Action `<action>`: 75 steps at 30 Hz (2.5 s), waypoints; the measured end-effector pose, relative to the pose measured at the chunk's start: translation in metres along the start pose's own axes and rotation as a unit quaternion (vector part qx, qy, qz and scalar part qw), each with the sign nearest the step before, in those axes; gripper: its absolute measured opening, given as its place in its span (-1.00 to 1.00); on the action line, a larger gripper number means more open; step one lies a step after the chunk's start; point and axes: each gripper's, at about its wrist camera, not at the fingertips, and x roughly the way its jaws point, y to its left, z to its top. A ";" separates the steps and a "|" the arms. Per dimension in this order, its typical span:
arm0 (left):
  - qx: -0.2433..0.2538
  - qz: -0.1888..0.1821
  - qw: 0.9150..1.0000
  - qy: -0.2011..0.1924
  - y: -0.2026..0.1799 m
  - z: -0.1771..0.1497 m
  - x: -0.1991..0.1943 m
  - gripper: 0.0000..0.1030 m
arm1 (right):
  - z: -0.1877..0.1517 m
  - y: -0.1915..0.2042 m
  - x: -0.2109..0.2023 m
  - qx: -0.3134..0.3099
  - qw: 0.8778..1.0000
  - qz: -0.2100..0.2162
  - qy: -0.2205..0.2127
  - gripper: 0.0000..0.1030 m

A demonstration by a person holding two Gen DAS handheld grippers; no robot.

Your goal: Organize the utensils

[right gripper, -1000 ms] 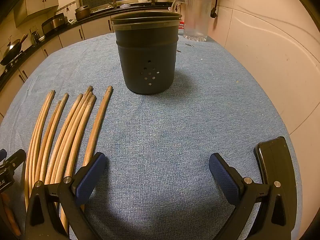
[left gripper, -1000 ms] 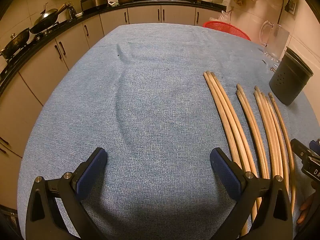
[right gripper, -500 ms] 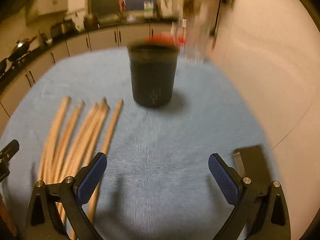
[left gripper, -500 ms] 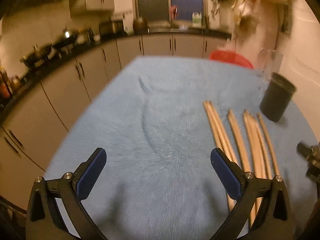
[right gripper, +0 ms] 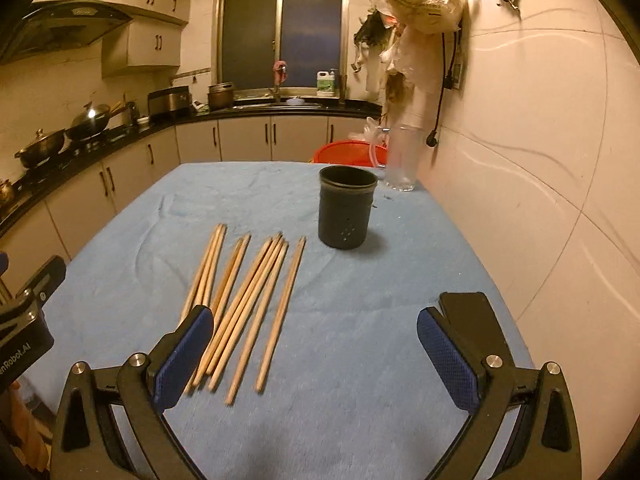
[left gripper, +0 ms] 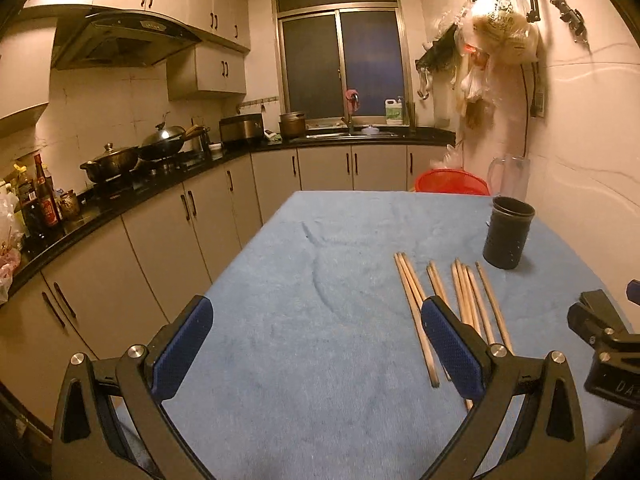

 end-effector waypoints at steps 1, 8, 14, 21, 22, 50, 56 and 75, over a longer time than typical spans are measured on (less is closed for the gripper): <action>0.001 0.000 1.000 0.001 -0.002 -0.003 0.000 1.00 | -0.001 0.001 -0.002 -0.002 1.000 0.002 -0.001 1.00; -0.010 -0.002 1.000 0.004 0.000 -0.011 -0.010 1.00 | -0.006 -0.002 -0.015 0.001 1.000 0.010 -0.008 1.00; -0.019 -0.011 0.999 0.024 0.001 -0.021 -0.016 1.00 | -0.012 -0.001 -0.020 -0.001 1.000 0.015 -0.003 1.00; -0.028 -0.017 0.999 0.026 0.004 -0.025 -0.028 1.00 | -0.017 0.001 -0.029 -0.008 1.000 0.016 0.001 1.00; -0.027 -0.017 0.999 0.029 0.003 -0.026 -0.027 1.00 | -0.018 0.001 -0.029 -0.010 1.000 0.018 0.002 1.00; -0.041 -0.015 0.997 0.058 0.005 -0.038 -0.020 1.00 | -0.022 0.011 -0.020 -0.024 0.999 0.019 0.018 1.00; -0.039 -0.016 0.997 0.061 0.006 -0.039 -0.020 1.00 | -0.023 0.011 -0.019 -0.024 0.999 0.020 0.020 1.00; -0.033 -0.067 0.991 0.112 0.011 -0.006 0.021 1.00 | 0.009 -0.018 0.007 0.015 0.993 0.100 0.067 0.99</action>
